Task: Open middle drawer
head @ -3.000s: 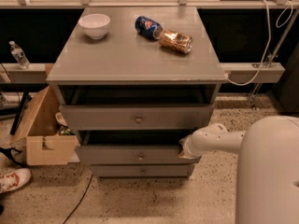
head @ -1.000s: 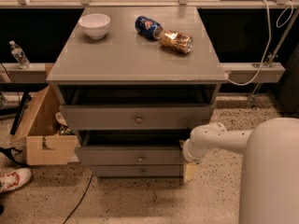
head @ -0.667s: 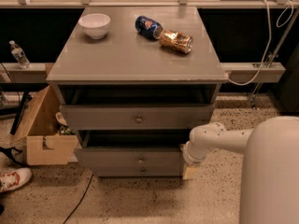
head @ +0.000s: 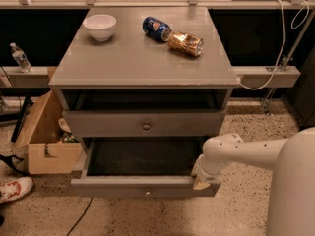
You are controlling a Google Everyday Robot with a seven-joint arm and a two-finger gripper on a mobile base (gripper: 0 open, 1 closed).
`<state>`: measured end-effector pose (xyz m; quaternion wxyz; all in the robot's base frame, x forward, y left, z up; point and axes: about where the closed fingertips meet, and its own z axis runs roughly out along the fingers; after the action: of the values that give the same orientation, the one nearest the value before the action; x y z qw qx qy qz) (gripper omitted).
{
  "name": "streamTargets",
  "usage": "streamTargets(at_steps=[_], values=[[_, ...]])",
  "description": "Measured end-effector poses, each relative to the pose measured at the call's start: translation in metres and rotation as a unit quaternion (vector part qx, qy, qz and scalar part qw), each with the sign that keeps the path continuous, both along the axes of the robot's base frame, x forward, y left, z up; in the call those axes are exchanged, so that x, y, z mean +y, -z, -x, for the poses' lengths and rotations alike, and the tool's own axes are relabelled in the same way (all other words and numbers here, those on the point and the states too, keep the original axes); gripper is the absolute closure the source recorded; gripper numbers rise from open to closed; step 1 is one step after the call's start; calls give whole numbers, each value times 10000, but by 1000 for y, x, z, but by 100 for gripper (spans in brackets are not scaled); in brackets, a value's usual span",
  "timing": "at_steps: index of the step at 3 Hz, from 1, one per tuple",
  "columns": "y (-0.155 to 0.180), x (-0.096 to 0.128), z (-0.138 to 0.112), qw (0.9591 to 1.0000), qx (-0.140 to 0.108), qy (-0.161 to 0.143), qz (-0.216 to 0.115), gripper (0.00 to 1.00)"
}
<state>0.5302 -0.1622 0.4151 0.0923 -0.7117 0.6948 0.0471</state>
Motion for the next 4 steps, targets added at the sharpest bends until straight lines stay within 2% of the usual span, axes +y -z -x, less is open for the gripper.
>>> streamTargets(at_steps=[1,3,4], values=[[6,-1,37,9989,104,318,-331,100],[5,4,49,9978,155,424,-476,100],[8,5,72,9940,120,753,-787,100]])
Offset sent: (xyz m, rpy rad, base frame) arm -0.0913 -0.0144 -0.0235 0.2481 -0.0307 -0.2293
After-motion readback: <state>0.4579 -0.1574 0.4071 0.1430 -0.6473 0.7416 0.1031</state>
